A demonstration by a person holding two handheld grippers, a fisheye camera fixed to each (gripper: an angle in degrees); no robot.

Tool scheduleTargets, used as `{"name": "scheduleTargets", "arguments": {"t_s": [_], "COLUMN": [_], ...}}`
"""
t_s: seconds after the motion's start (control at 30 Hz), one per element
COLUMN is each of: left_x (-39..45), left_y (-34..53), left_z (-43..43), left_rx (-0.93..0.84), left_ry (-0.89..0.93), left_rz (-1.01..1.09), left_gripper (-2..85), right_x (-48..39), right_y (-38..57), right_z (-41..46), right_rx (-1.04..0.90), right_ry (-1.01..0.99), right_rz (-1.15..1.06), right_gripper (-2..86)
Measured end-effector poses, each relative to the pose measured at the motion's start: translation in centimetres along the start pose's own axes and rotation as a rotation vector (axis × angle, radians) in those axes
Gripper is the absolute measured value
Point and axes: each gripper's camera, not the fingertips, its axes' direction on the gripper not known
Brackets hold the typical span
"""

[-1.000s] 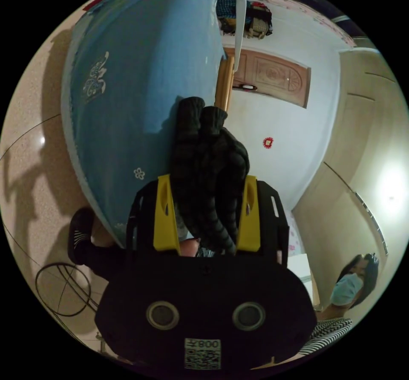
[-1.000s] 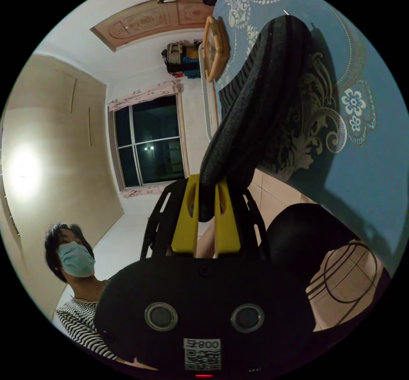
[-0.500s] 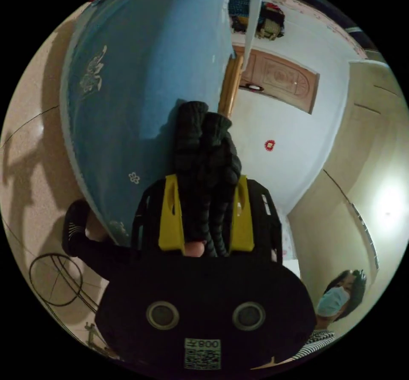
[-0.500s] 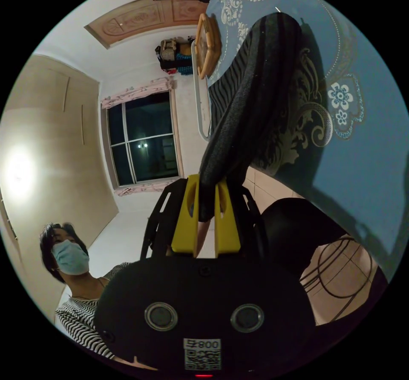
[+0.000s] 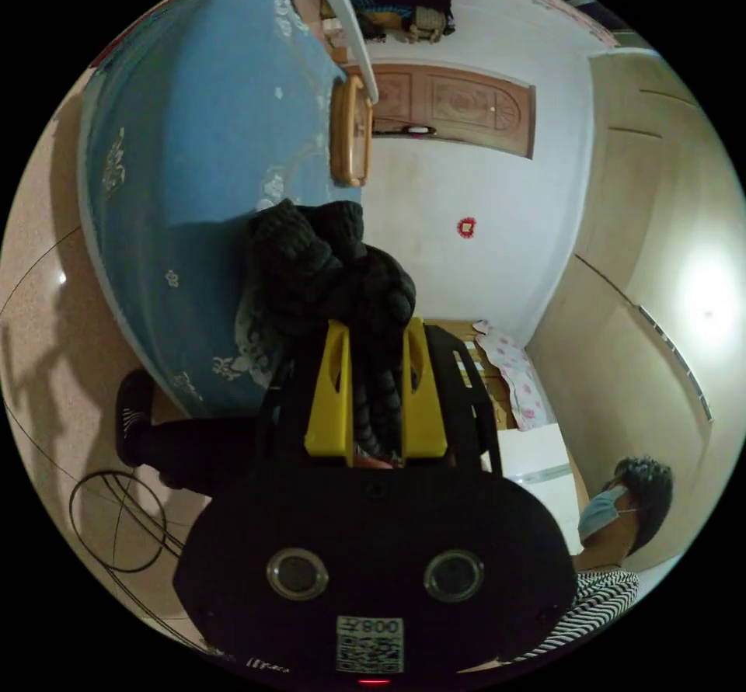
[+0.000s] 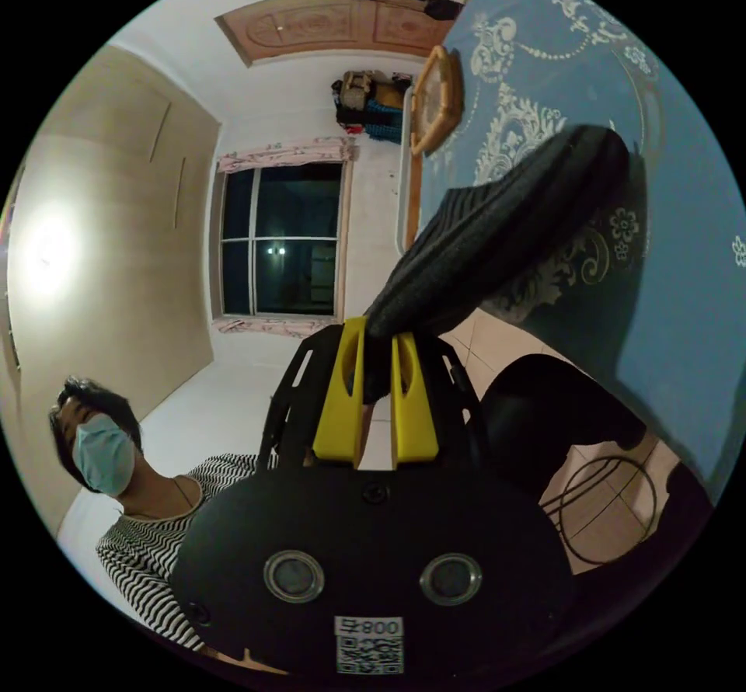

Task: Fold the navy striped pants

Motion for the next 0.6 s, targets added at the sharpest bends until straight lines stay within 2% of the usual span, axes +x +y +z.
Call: {"name": "scheduleTargets", "arguments": {"t_s": [0.3, 0.6], "left_x": [5.4, 13.5], "left_y": [11.3, 23.0], "left_z": [11.9, 35.4], "left_rx": [-0.196, -0.514], "left_ry": [0.015, 0.08], "left_rz": [0.111, 0.289], "left_gripper": [10.2, 10.0], "right_x": [-5.9, -13.7], "right_y": [13.1, 25.2], "right_z": [-8.1, -22.2], "right_rx": [0.136, 0.432], "right_ry": [-0.086, -0.09], "right_rz": [-0.077, -0.231], "right_gripper": [3.0, 2.3]}}
